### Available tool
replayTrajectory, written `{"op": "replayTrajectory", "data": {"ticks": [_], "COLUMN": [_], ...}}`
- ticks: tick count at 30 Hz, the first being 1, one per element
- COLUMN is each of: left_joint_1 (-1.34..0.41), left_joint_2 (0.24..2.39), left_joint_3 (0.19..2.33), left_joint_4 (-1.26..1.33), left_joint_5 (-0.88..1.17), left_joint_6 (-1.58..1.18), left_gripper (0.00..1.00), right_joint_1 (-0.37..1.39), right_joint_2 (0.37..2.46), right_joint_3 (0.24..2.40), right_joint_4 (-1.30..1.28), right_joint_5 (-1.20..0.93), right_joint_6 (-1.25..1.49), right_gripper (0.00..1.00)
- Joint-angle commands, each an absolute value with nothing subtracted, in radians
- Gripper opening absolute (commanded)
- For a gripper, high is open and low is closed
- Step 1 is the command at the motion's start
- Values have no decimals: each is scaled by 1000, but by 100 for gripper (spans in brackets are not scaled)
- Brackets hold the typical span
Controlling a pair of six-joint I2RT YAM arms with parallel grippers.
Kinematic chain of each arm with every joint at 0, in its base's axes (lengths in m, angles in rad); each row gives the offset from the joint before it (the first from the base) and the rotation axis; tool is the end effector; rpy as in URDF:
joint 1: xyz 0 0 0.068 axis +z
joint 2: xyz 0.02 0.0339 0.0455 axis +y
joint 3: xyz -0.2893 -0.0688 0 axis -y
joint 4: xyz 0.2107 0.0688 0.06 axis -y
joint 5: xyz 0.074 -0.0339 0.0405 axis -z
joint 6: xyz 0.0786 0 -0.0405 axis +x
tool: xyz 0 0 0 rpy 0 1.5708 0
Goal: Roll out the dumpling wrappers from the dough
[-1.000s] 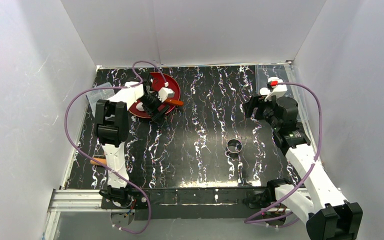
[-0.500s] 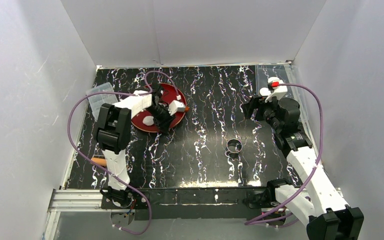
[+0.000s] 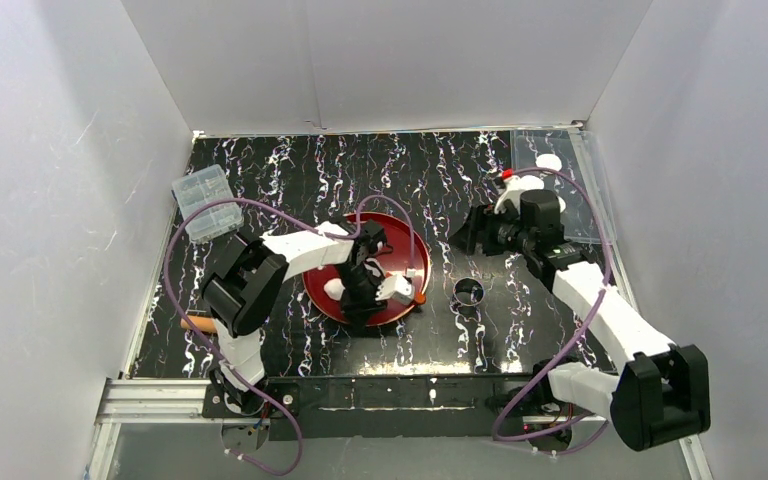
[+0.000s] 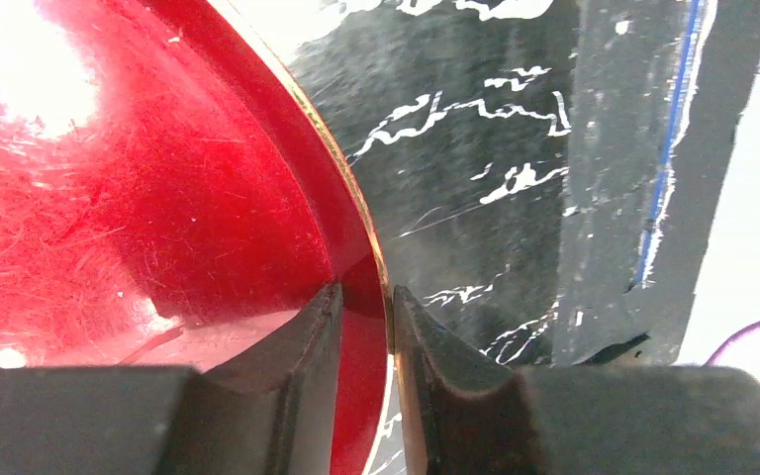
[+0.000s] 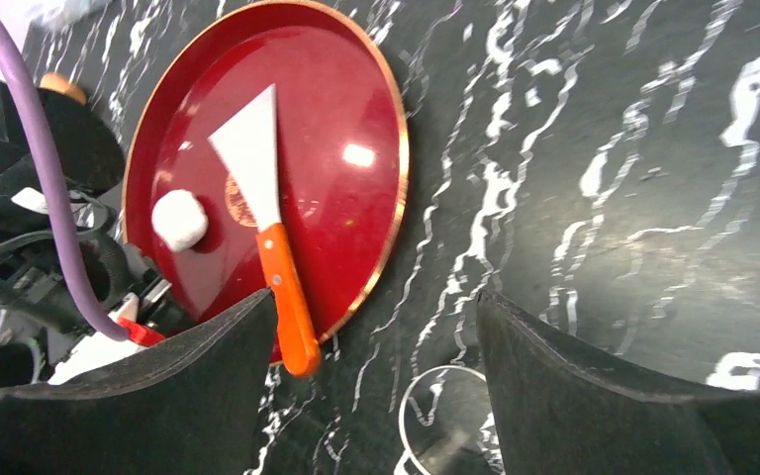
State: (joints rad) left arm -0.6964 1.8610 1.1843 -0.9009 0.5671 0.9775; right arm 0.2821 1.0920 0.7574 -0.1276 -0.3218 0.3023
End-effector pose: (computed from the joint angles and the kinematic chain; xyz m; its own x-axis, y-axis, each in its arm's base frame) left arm 0.2059 -0.2272 0.1652 0.0174 0.8971 -0.4416 0.9370 -0.1687 -0.3060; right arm 0.2221 0.0902 0.2915 -0.5684 0.1293 -0.8125 -0.3842 0.8316 0.4011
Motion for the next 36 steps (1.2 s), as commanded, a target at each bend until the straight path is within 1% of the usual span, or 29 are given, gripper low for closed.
{"op": "replayTrajectory", "data": {"ticks": [1, 3, 5, 8, 11, 12, 15, 17, 20, 24, 27, 32, 36], "left_joint_1": [-733, -733, -733, -732, -729, -675, -567, -485, -354, -226, -119, 59, 200], "left_joint_2": [1875, 1873, 1851, 1784, 1696, 1612, 1537, 1492, 1431, 1400, 1396, 1494, 1558], "left_joint_3": [1170, 1216, 1255, 1297, 1325, 1350, 1356, 1334, 1249, 1139, 1105, 1104, 1116], "left_joint_4": [-939, -955, -991, -1043, -1106, -1155, -1201, -1192, -1081, -918, -809, -714, -686], "left_joint_5": [606, 616, 617, 617, 615, 658, 746, 769, 744, 573, 417, 141, 111], "left_joint_6": [975, 947, 933, 938, 957, 952, 926, 878, 761, 586, 467, 374, 325], "left_gripper": [25, 35, 47, 57, 59, 60, 62, 63, 62, 63, 70, 73, 80], "right_joint_1": [345, 378, 409, 459, 499, 544, 592, 616, 685, 770, 816, 830, 852], "right_joint_2": [1160, 1208, 1275, 1374, 1458, 1520, 1579, 1621, 1660, 1709, 1742, 1797, 1822], "right_joint_3": [825, 853, 902, 989, 1050, 1081, 1127, 1155, 1185, 1217, 1254, 1291, 1310], "right_joint_4": [-132, -156, -207, -301, -357, -364, -405, -437, -479, -527, -564, -580, -592], "right_joint_5": [-446, -439, -427, -417, -428, -438, -390, -373, -305, -174, -84, -83, -86], "right_joint_6": [316, 297, 278, 243, 228, 224, 210, 203, 163, 112, 70, 27, 5], "right_gripper": [80, 79, 77, 76, 75, 75, 75, 75, 76, 77, 78, 77, 74]}}
